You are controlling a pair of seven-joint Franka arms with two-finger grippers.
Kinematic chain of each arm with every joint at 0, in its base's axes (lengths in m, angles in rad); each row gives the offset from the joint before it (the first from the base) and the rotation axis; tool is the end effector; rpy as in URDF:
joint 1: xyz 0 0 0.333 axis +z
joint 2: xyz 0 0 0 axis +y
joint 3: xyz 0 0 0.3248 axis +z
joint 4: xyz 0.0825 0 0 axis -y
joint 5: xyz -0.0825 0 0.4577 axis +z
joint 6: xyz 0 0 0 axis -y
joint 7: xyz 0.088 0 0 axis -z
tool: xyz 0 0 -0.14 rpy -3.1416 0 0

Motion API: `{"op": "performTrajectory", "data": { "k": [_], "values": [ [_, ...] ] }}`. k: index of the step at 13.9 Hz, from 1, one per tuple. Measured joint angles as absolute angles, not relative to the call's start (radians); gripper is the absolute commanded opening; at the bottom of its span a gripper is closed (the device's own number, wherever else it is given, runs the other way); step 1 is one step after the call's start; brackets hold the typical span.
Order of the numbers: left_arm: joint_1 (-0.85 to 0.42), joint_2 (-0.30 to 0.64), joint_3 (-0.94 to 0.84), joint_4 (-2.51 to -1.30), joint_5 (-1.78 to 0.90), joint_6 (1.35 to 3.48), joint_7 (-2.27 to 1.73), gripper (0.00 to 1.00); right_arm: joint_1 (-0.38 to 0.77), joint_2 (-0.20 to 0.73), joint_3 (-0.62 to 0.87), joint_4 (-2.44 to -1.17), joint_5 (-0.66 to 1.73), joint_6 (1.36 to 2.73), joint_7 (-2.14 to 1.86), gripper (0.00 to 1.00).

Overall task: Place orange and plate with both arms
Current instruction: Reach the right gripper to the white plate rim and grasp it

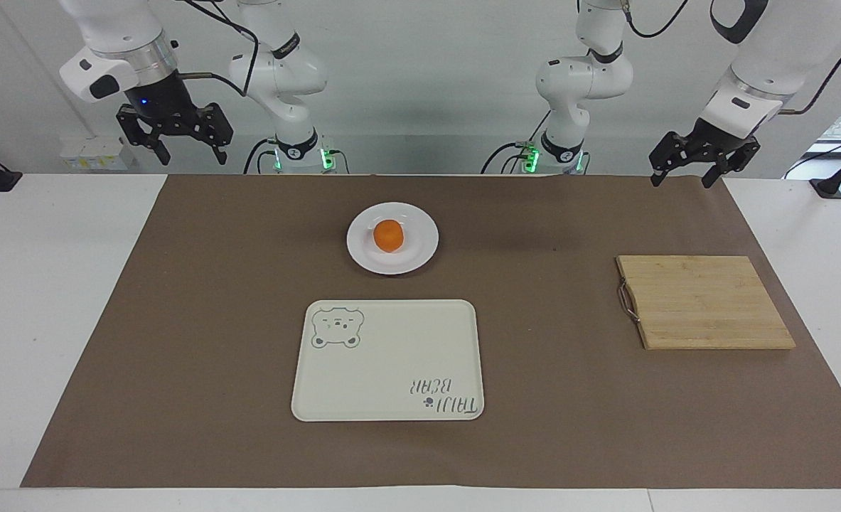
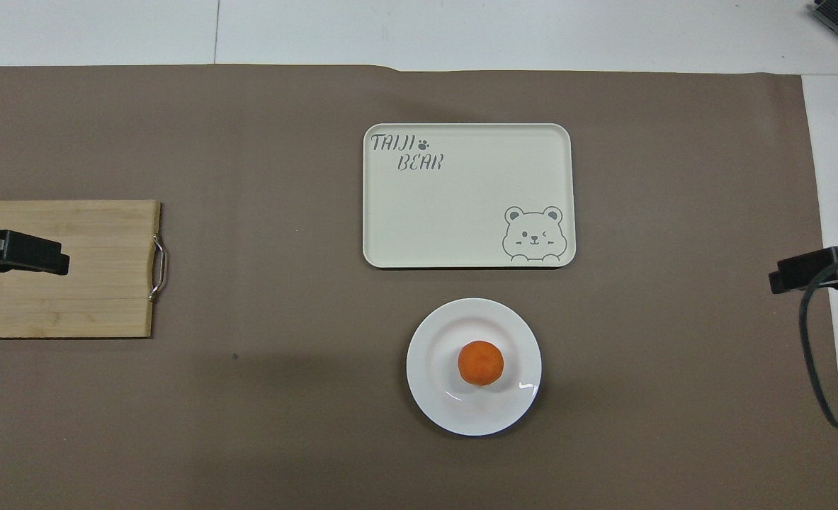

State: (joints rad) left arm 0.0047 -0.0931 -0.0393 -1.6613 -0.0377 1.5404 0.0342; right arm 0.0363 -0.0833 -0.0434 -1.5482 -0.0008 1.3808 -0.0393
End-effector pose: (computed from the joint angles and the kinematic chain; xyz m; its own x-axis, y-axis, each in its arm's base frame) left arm 0.5930 -0.0268 0.6054 0.9972 -0.0696 -0.0267 -0.0686 -0.9970 0.0350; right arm 0.5775 -0.0053 0.6470 0.9959 0.0325 -0.0839 0.0321 -0.9995 -0.0061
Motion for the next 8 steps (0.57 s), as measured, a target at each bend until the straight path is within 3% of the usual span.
{"op": "performTrajectory", "data": {
  "k": [3, 8],
  "values": [
    [0.005, -0.093, -0.039, -1.661, -0.038, 1.54, 0.034, 1.0, 0.041, -0.1, -0.041, -1.629, 0.119, 1.396, -0.049, 1.0],
    [0.005, -0.093, -0.039, -1.661, -0.038, 1.54, 0.034, 1.0, 0.108, -0.09, -0.034, -1.958, 0.331, 1.722, -0.086, 1.0]
  ]
}}
